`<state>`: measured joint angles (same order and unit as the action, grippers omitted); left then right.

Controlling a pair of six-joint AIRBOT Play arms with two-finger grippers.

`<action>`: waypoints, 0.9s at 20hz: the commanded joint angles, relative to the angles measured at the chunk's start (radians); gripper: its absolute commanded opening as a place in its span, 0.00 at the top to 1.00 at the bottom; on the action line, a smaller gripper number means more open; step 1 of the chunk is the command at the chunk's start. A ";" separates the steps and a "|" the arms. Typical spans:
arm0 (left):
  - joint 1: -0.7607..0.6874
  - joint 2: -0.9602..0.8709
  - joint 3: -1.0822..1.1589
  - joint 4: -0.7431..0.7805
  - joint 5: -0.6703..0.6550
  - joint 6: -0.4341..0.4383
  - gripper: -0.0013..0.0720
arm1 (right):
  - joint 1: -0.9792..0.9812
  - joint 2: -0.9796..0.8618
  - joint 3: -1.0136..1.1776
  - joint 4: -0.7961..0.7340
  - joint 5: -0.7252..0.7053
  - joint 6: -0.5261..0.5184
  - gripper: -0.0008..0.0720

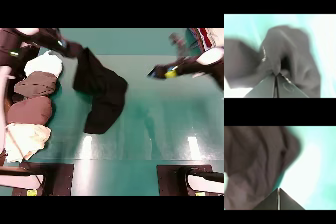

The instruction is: Fold the shirts.

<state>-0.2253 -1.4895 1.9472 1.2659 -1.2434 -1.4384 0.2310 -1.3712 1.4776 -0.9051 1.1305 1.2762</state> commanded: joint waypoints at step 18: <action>0.000 0.358 -0.428 0.337 -0.088 -0.028 0.95 | 0.202 -0.072 -0.251 -0.019 0.044 0.012 0.25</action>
<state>-0.2253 -1.1336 1.6062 1.5219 -1.3464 -1.4574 0.3351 -1.3033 1.2938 -0.9478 1.2781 1.3205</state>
